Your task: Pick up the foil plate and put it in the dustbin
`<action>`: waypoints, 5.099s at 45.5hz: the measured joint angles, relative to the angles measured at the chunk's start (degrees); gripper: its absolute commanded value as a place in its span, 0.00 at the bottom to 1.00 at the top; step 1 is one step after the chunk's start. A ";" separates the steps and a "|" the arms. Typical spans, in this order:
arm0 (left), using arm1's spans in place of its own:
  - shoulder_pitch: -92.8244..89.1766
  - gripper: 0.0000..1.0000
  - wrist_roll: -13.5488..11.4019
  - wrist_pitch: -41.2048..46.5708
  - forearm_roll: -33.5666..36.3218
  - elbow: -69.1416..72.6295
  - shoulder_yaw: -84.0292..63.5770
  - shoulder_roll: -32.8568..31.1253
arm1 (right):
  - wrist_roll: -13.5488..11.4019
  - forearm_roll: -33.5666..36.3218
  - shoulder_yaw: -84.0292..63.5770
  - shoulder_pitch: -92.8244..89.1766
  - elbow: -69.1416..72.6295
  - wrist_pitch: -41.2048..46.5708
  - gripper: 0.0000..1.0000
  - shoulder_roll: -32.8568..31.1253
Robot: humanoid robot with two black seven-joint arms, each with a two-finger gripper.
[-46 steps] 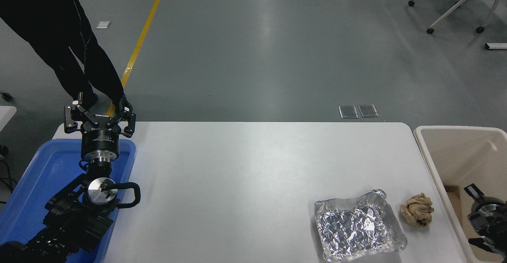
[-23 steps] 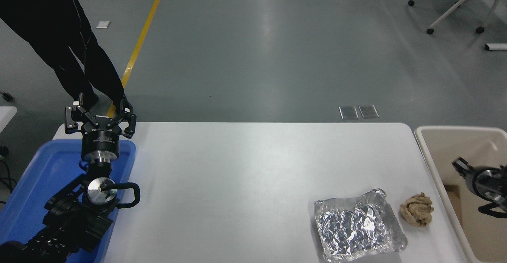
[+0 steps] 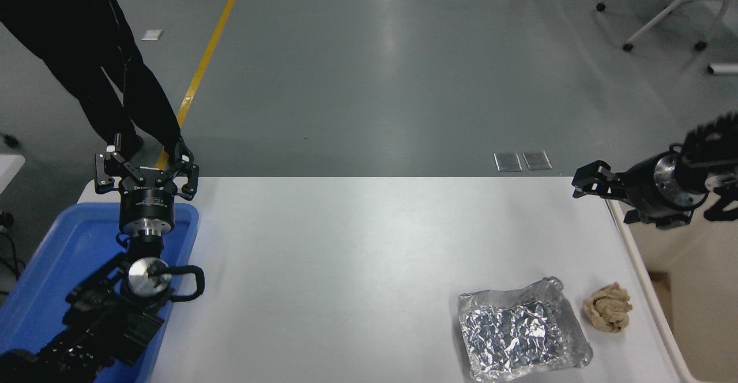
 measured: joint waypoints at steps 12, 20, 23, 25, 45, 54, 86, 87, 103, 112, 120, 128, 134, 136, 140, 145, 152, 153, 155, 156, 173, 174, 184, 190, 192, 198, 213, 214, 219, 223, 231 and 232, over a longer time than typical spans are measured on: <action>0.00 0.99 0.00 0.00 0.00 -0.02 0.00 0.00 | 0.01 0.04 3.92 14.49 4.60 16.75 1.00 0.21; -0.01 0.99 0.01 0.00 0.00 0.00 0.00 0.00 | -0.27 0.05 4.97 22.20 5.63 21.55 1.00 0.31; 0.00 0.99 0.01 0.00 0.00 0.01 0.00 0.00 | -0.42 0.05 5.04 24.19 5.83 22.60 1.00 0.32; -0.01 0.99 0.01 0.00 0.00 0.01 0.00 0.00 | -0.47 0.06 4.93 24.97 5.95 23.05 1.00 0.32; -0.01 0.99 0.01 0.00 0.01 0.02 0.00 0.00 | -1.33 -1.15 0.49 23.14 6.07 24.77 1.00 0.32; -0.01 0.99 0.01 0.00 0.01 0.02 0.00 0.00 | -1.94 -1.18 -2.39 16.00 5.87 20.40 1.00 0.09; -0.01 0.99 0.01 0.00 -0.03 0.01 0.00 0.00 | 1.06 -10.13 2.50 -18.75 6.24 -15.82 0.99 -3.34; -0.01 0.99 0.01 0.00 -0.03 0.00 0.00 0.00 | 1.52 -11.23 2.94 -20.00 6.25 -17.66 0.99 -3.35; -0.01 0.99 0.01 0.00 0.00 -0.02 0.00 0.00 | 4.54 -23.07 6.00 -33.16 4.72 -34.37 0.99 -2.27; -0.01 0.99 0.01 0.00 0.00 -0.02 0.00 0.00 | 5.02 -25.69 7.56 -38.19 2.40 -37.78 0.99 -1.32; -0.01 0.99 0.01 0.00 -0.06 0.03 0.00 0.00 | 5.19 -26.77 8.58 -41.13 0.11 -39.27 0.99 -0.51; -0.01 0.99 0.01 0.00 -0.07 0.04 0.00 0.00 | 5.26 -27.20 9.03 -43.73 -2.87 -40.19 0.98 0.50; -0.02 0.99 0.01 0.00 -0.07 0.04 0.00 0.00 | 5.26 -27.36 9.19 -45.19 -4.70 -40.48 0.98 1.13; -0.03 0.99 0.01 0.00 -0.07 0.04 0.00 0.00 | 5.27 -27.38 9.25 -45.89 -5.64 -40.58 0.97 1.53; -0.06 0.99 0.01 0.00 -0.07 0.04 0.00 0.00 | 5.27 -27.42 9.28 -47.01 -6.87 -40.63 0.92 2.14; -0.07 0.99 0.01 0.00 -0.07 0.04 0.00 0.00 | 5.27 -27.41 9.33 -47.95 -7.87 -40.70 0.84 2.70; -0.07 0.99 0.01 0.00 -0.07 0.04 0.00 0.00 | 5.27 -27.42 9.36 -48.83 -8.74 -40.76 0.65 3.28; -0.08 0.99 0.01 0.00 -0.07 0.04 0.00 0.00 | 5.28 -27.41 9.36 -48.94 -8.85 -40.77 0.61 3.38; -0.08 0.99 0.01 0.00 -0.07 0.04 0.00 0.00 | 5.28 -27.45 9.36 -49.08 -9.00 -40.78 0.53 3.54; -0.08 0.99 0.01 0.00 -0.07 0.04 0.00 0.00 | 5.28 -27.47 9.36 -49.13 -9.05 -40.79 0.48 3.60; -0.09 0.99 0.01 0.00 -0.07 0.04 0.00 0.01 | 5.28 -27.70 8.79 -50.02 -11.72 -40.17 0.00 4.17; -0.09 0.99 0.01 0.00 -0.07 0.04 0.00 0.01 | 5.28 -27.80 8.71 -50.04 -11.82 -40.14 0.00 4.17; -0.09 0.99 0.01 0.00 -0.07 0.05 0.00 0.01 | 5.43 -29.72 8.20 -49.67 -11.97 -40.05 0.00 3.75; -0.09 0.99 0.01 0.00 -0.07 -0.01 0.00 0.01 | 5.81 -30.38 8.03 -48.35 -9.81 -39.96 0.00 2.71; -0.09 0.99 0.01 0.00 -0.05 -0.01 0.00 0.01 | 5.88 -30.55 7.97 -47.50 -8.46 -39.92 0.00 2.20; -0.09 0.99 0.01 0.00 0.00 -0.02 0.00 0.00 | 6.10 -31.44 7.61 -43.92 -3.62 -39.70 0.00 -0.03; -0.08 0.99 0.00 0.00 0.00 -0.01 0.00 0.00 | 8.67 -34.39 1.23 -25.54 9.32 -34.63 0.00 -7.87; -0.09 0.99 0.01 0.00 0.00 0.01 0.00 0.00 | 8.91 -34.53 0.93 -24.16 9.82 -33.98 0.00 -8.44; -0.09 0.99 0.01 0.00 0.00 0.02 0.00 0.02 | 10.17 -35.10 -0.71 -16.27 11.89 -29.26 0.00 -11.12; -0.09 0.99 0.01 0.00 -0.01 0.04 0.00 0.02 | 11.38 -35.38 -1.87 -10.00 13.00 -24.58 0.00 -13.01; -0.09 0.99 0.01 0.00 -0.06 0.04 0.00 0.06 | 13.59 -35.61 -3.16 2.73 14.27 -13.51 0.00 -16.00; -0.09 0.99 0.01 0.00 -0.06 0.04 0.00 0.06 | 13.75 -35.62 -3.22 3.92 14.35 -12.45 0.00 -16.19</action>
